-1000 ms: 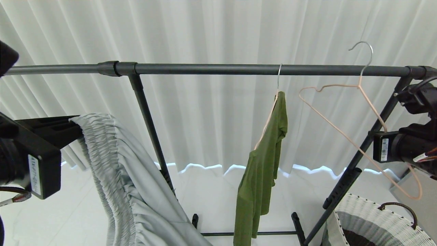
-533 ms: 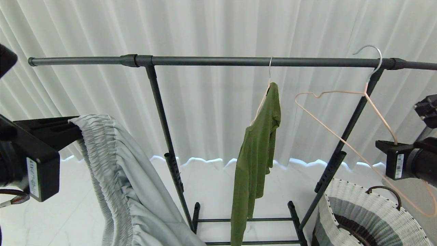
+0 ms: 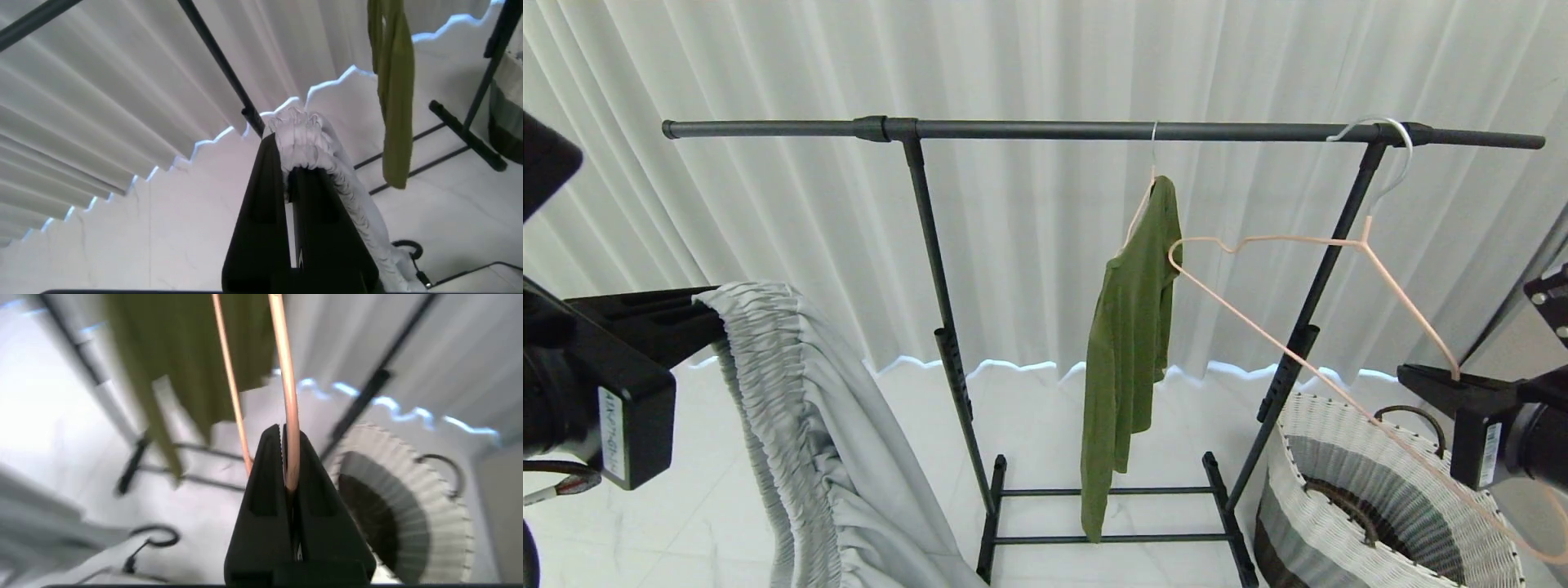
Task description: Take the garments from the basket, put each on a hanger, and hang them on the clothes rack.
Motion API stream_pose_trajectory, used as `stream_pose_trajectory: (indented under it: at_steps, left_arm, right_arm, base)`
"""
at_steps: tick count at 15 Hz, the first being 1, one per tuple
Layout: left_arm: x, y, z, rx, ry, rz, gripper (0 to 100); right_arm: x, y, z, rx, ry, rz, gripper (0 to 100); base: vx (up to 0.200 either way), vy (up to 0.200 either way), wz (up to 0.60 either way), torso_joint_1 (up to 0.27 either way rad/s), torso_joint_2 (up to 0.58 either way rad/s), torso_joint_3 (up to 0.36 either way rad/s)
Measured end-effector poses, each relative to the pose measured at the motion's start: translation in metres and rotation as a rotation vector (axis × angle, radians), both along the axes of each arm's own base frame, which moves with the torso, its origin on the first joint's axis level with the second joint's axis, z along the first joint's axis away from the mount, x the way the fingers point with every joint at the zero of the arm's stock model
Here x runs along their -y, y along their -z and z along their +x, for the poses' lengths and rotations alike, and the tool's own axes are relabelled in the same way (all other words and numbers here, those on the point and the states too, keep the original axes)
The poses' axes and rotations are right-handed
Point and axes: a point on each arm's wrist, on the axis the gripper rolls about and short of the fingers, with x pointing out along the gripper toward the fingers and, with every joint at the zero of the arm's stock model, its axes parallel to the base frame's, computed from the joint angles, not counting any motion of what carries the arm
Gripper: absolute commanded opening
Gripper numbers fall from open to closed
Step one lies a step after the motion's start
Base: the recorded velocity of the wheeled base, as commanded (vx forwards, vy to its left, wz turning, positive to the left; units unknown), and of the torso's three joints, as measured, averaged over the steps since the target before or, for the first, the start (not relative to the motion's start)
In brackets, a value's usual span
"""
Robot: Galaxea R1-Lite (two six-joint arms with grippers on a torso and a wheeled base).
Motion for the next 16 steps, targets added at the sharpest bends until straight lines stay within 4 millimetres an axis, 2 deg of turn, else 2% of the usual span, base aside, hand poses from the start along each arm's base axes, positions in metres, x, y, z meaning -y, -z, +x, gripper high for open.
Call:
stream_pose_trajectory:
  at_steps: [4, 7, 13, 16]
  left_arm:
    - [0.002, 0.002, 0.002, -0.001, 0.005, 0.036, 0]
    - [0.006, 0.005, 0.01, -0.022, -0.028, 0.047, 0]
    - [0.036, 0.016, 0.049, -0.124, -0.192, -0.116, 0]
    - [0.054, 0.012, 0.07, -0.125, -0.253, -0.159, 0]
  right_arm:
    - [-0.009, 0.009, -0.03, -0.004, -0.192, 0.0, 0]
    - [-0.013, 0.013, -0.05, -0.015, -0.323, 0.031, 0]
    - [-0.026, 0.011, -0.085, -0.061, -0.591, 0.137, 0]
    - [-0.032, 0.012, -0.093, -0.089, -0.66, 0.155, 0]
  base:
    - [0.0, 0.0, 0.0, 0.0, 0.0, 0.0]
    - [0.0, 0.0, 0.0, 0.0, 0.0, 0.0]
    - [0.0, 0.0, 0.0, 0.0, 0.0, 0.0]
    - [0.0, 0.0, 0.0, 0.0, 0.0, 0.0]
